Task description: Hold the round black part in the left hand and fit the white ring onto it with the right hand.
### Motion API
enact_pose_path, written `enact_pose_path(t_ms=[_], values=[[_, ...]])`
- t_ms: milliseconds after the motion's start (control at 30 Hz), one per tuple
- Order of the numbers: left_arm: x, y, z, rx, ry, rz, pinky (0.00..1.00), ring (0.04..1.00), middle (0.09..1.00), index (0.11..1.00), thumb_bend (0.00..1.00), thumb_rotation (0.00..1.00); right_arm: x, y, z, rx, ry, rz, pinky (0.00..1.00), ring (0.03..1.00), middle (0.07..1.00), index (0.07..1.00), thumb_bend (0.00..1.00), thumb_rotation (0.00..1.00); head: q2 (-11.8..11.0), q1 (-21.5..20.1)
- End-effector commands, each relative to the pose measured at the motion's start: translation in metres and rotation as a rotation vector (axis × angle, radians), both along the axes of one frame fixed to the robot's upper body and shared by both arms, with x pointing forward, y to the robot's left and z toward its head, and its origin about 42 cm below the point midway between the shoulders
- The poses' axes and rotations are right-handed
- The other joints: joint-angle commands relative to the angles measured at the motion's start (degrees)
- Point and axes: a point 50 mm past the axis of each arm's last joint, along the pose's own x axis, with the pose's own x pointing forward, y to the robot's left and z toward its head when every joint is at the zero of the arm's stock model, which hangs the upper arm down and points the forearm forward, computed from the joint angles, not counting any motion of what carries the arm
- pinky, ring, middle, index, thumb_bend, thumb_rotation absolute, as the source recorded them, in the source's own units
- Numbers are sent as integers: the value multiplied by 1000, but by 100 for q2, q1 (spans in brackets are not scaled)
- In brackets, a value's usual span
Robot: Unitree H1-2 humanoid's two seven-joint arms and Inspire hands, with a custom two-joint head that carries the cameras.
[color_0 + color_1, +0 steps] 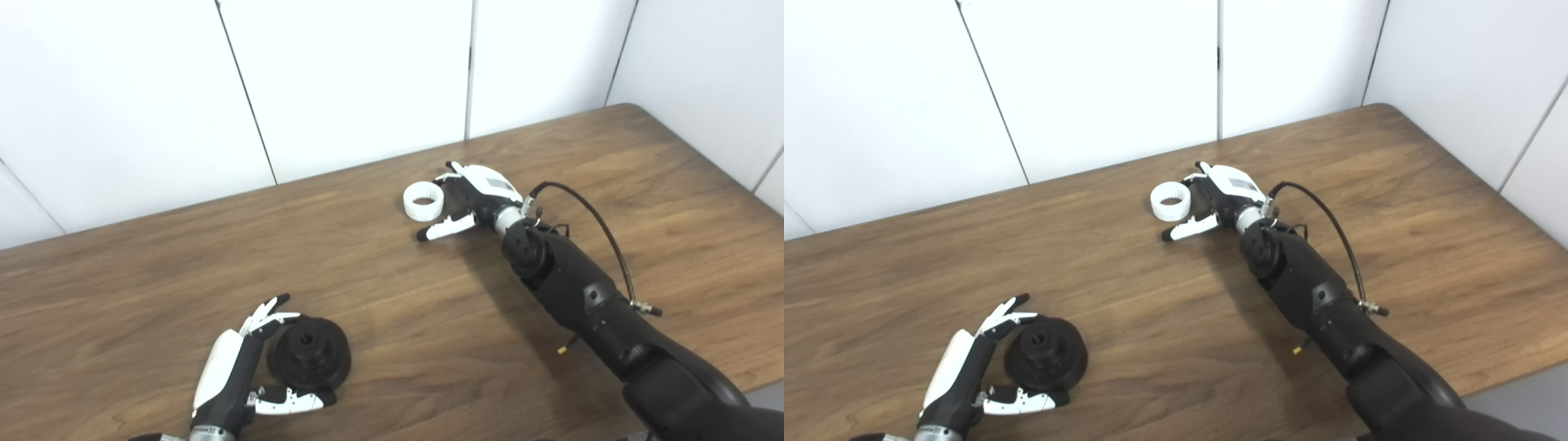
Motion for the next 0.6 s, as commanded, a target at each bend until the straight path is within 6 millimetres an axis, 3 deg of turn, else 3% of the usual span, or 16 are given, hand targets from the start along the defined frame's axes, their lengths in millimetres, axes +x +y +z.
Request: enact_pose_path(t_ms=[0, 300, 567], values=[[-5, 3, -2, 28, 17, -15, 968, 972, 946, 568, 914, 175, 9, 6, 23, 18, -96, 27, 1000, 1000, 997, 811, 1000, 546, 15, 15], [-5, 2, -1, 28, 15, -17, 959, 970, 946, 568, 918, 195, 6, 14, 14, 75, -163, 0, 964, 986, 946, 749, 964, 478, 44, 33], [-5, 0, 0, 25, 15, -16, 966, 971, 946, 569, 919, 202, 4, 21, 7, 97, -191, -23, 980, 980, 938, 732, 901, 483, 61, 70]])
